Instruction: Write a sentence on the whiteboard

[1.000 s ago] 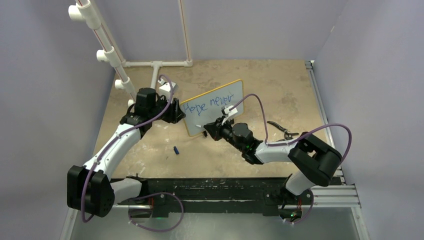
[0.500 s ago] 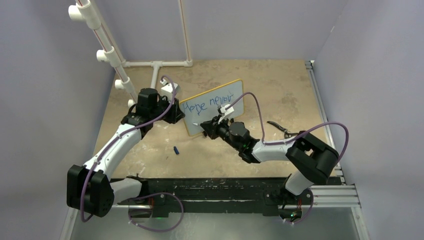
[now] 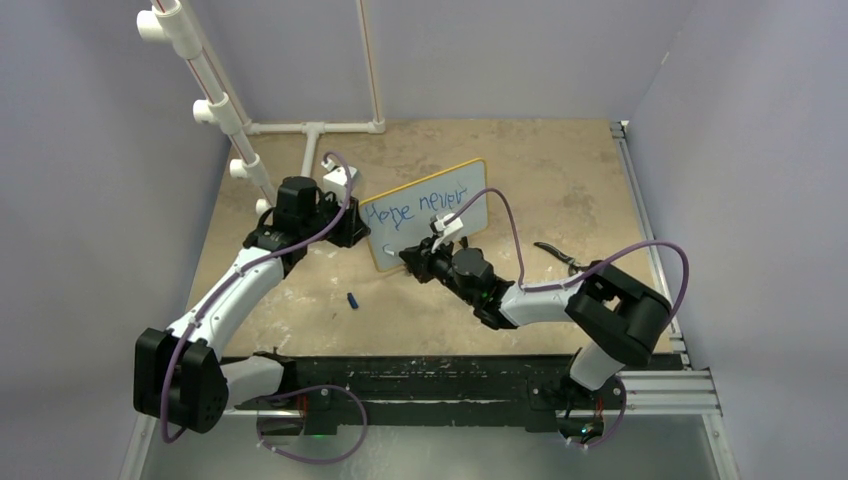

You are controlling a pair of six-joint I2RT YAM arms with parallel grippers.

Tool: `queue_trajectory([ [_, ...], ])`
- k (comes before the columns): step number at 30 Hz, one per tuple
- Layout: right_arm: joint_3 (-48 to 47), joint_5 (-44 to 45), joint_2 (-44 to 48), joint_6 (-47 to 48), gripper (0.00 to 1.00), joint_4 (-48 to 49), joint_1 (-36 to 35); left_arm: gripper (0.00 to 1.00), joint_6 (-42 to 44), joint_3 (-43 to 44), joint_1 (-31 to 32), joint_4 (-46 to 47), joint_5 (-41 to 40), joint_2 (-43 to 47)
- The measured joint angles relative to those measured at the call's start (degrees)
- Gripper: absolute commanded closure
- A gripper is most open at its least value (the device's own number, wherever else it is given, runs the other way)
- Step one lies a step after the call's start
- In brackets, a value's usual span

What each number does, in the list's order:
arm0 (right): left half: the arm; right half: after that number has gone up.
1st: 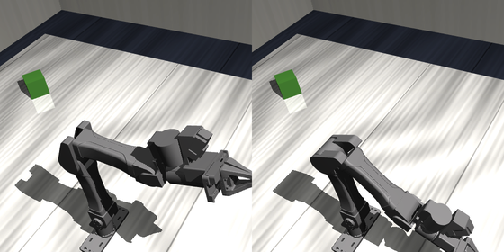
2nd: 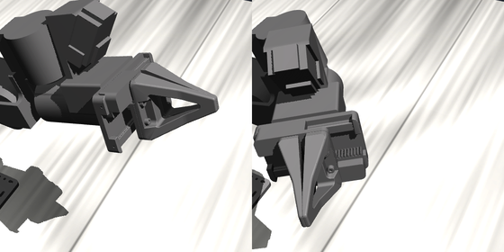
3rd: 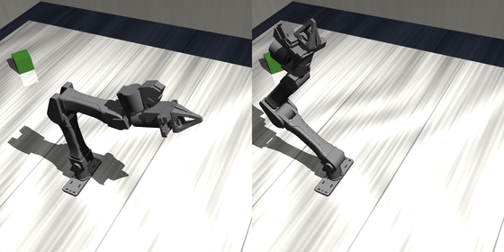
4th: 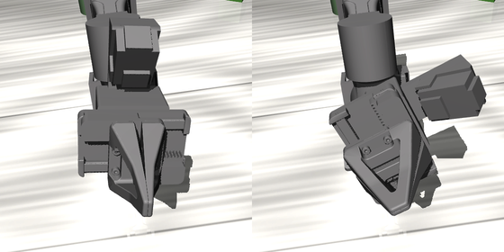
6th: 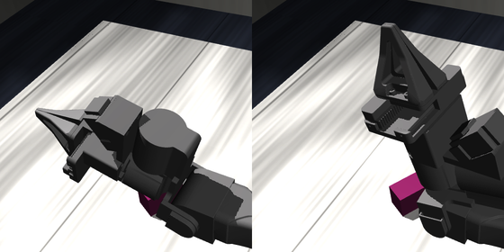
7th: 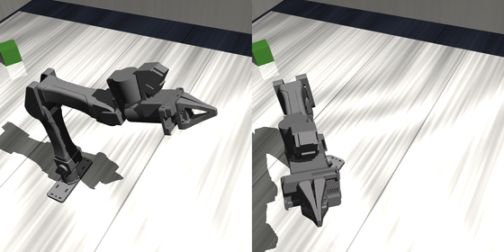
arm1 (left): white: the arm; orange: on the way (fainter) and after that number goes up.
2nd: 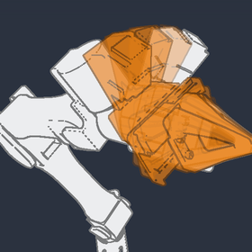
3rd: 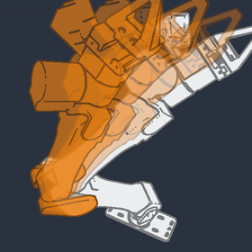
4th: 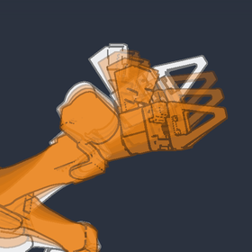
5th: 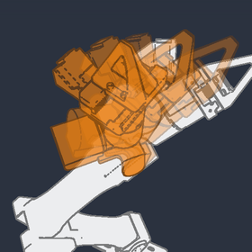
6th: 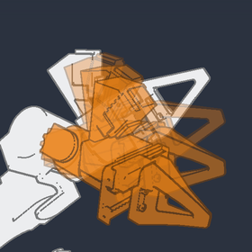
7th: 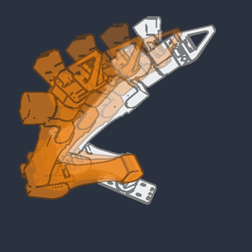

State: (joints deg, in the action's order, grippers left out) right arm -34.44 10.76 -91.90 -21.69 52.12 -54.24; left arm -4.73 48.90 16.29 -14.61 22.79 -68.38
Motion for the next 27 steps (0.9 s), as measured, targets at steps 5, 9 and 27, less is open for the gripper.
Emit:
queue_trajectory([
  [5, 0.0, 1.25, -0.63, 0.11, 1.0, -0.7, -0.31, 0.76, -0.13, 0.0, 0.02, 0.02, 0.2, -0.81],
  [9, 0.02, 2.34, -0.63, 0.11, 1.0, -0.72, -0.55, 0.79, -0.17, 0.0, 0.04, 0.17, 0.5, -1.27],
  [27, 0.09, 5.2, 1.22, 1.16, 1.0, -0.28, -0.81, 0.99, -0.17, 0.0, 0.07, 0.83, 1.05, -2.32],
])
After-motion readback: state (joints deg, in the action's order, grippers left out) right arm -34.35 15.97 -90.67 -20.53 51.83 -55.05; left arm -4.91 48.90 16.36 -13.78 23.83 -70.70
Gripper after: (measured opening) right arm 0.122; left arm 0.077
